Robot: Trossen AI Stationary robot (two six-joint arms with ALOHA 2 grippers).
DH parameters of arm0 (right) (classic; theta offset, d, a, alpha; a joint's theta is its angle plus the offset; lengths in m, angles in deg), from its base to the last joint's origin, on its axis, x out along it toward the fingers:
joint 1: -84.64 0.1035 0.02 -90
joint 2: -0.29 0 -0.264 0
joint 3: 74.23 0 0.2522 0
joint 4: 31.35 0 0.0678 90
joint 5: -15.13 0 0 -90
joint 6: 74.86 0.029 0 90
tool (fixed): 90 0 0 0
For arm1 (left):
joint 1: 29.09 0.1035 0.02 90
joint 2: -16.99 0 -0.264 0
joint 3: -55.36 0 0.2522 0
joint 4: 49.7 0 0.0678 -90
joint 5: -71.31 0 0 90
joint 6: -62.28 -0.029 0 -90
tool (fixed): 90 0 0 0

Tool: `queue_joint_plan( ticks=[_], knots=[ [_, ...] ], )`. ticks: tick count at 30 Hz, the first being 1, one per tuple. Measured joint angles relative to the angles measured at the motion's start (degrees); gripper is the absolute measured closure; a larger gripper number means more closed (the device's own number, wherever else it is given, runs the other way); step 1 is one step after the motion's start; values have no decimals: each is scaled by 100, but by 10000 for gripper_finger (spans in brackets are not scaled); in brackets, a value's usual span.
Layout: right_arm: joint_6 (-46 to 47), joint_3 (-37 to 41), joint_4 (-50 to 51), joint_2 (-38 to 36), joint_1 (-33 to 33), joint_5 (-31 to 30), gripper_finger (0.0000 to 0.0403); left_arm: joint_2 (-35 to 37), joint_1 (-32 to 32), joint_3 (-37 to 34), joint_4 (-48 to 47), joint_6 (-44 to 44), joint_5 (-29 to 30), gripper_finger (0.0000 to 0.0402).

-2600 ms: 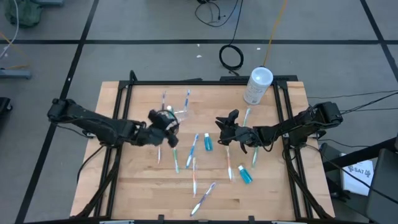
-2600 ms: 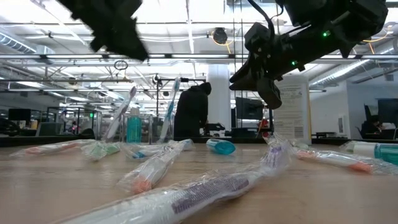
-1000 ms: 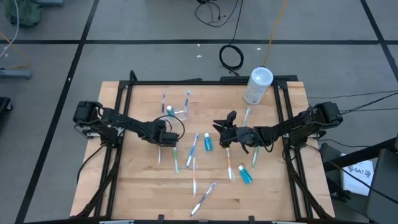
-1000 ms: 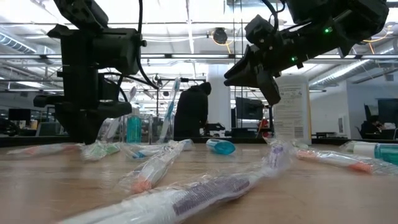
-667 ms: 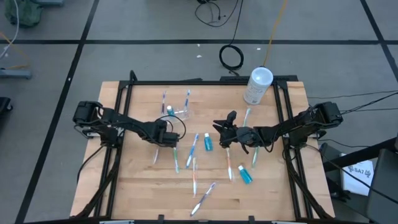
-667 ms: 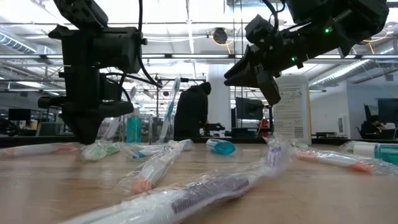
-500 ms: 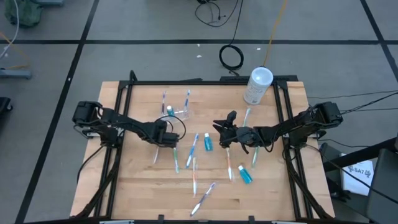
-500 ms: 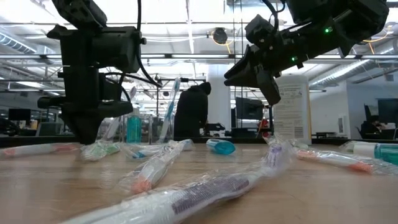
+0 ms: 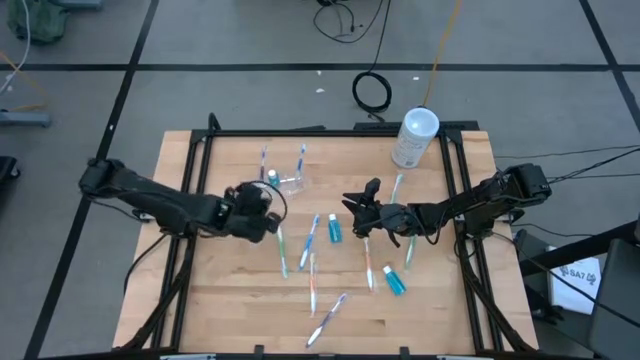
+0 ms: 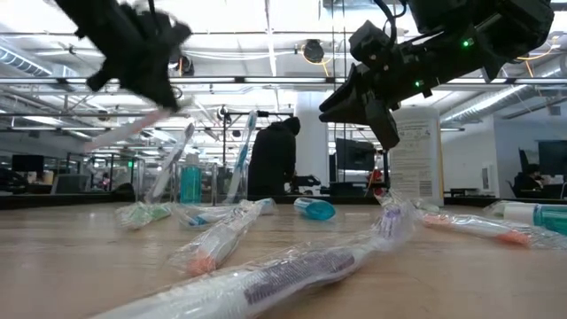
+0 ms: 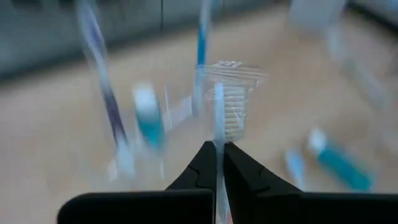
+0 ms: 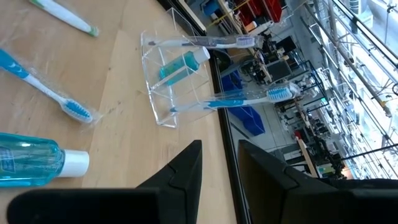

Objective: Pick & Place toothbrushing station
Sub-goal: Put the top orange toothbrush into the left compartment of the transparent organizer

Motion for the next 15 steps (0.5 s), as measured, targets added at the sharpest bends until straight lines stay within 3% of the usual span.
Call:
queue_joint_plan(
  ticks=[4,9,11,15],
  knots=[
    [-3,0,-11,0,0,2,307,466,-10,7,607,-1118,1296,384],
    [-8,0,-22,0,0,2,307,564,207,9,991,-1870,3042,395],
    [-9,0,-56,0,0,2,307,493,378,7,985,-1907,3433,396],
    [-15,0,-97,0,0,4,307,111,825,-47,1030,-1712,3528,386]
  ],
)
